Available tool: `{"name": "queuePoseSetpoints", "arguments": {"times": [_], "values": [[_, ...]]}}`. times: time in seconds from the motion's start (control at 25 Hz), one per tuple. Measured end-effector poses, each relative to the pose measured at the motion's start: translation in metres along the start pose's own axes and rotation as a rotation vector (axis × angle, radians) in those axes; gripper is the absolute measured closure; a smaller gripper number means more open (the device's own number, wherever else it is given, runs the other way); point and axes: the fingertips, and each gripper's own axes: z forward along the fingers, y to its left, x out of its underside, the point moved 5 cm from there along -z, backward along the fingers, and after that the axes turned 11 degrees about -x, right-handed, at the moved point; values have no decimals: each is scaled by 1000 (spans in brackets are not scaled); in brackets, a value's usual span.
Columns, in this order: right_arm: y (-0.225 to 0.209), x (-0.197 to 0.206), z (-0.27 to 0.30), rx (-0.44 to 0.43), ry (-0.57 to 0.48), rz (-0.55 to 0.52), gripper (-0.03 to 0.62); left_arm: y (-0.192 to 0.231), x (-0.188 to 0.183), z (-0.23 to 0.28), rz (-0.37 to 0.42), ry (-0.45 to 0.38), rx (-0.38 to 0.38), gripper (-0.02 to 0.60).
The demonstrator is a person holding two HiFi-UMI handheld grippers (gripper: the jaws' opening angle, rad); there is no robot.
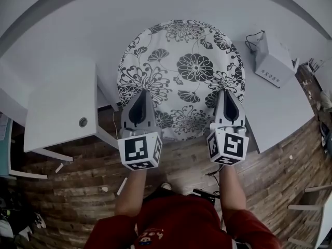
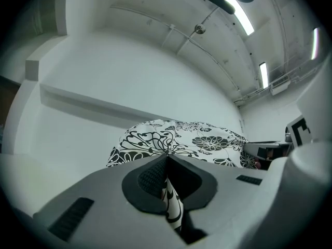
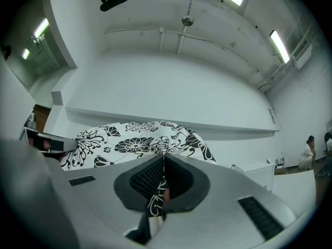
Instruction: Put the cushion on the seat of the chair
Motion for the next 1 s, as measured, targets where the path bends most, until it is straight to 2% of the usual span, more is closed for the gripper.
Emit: {"name": "queuePoseSetpoints", "arguments": {"times": [0.36,1.0], "values": [[-1,-4,2,-10,23,2,566,-1,-4,-2,-15,20,-11,554],[-5,1,2,-35,-4,27,566,-5,-8,-7,25,3,-39,554]]}}
